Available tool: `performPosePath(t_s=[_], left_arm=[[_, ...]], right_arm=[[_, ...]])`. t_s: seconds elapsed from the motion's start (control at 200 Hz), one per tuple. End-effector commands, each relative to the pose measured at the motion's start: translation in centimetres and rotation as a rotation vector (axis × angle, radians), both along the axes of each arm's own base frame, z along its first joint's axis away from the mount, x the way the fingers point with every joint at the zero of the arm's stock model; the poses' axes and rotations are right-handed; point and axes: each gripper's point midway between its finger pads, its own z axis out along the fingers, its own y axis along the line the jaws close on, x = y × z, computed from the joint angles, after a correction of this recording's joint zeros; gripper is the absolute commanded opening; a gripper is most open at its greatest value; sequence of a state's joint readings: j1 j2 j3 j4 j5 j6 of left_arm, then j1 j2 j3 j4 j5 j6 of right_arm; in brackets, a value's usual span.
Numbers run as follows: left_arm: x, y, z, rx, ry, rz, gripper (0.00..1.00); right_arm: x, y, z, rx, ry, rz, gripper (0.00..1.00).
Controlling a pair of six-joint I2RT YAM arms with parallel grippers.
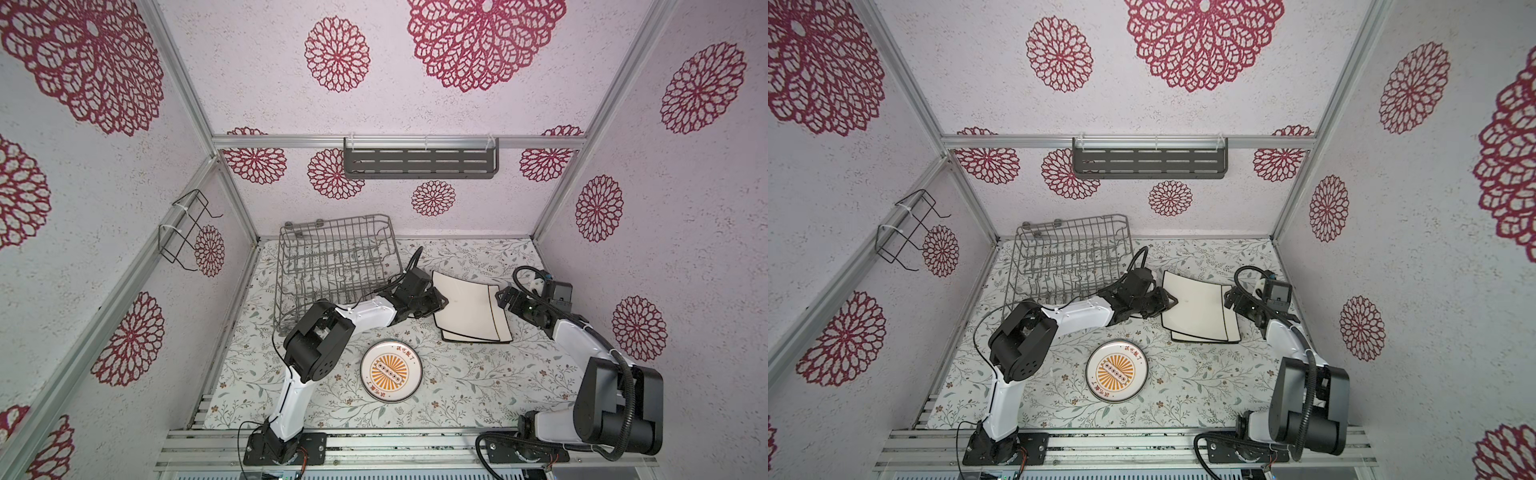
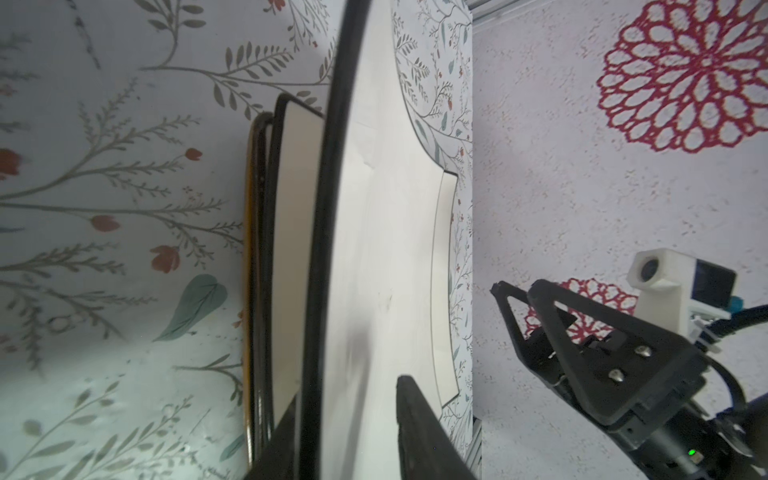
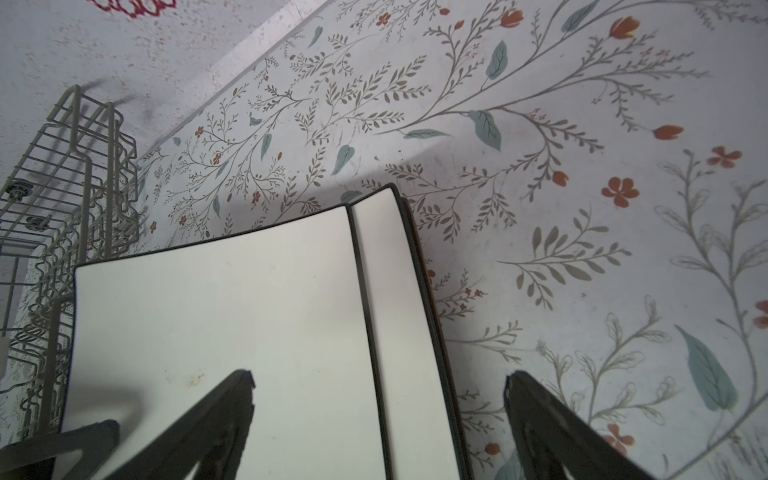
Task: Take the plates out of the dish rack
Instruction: 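Press the cream plate flat onto the stack with both grippers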
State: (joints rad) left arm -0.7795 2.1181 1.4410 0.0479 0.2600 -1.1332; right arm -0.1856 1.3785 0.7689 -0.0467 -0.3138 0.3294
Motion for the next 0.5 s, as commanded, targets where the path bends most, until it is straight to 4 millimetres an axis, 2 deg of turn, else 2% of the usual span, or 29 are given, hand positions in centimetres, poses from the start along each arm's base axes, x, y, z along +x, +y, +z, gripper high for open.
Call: performPosePath(t_s=[0.0, 0.495], left_arm=[[-0.1, -1.3, 1.7, -0.002, -0.058, -0.045, 0.35], [-0.7, -1.0, 0.2, 0.119, -0.047, -0.090, 0.35]], right_arm=[[1.0, -0.6, 0.9, -0.034, -0.035, 0.010, 0.97], [1.6, -0.4, -1.1, -0.042, 0.021, 0.053, 0.96]])
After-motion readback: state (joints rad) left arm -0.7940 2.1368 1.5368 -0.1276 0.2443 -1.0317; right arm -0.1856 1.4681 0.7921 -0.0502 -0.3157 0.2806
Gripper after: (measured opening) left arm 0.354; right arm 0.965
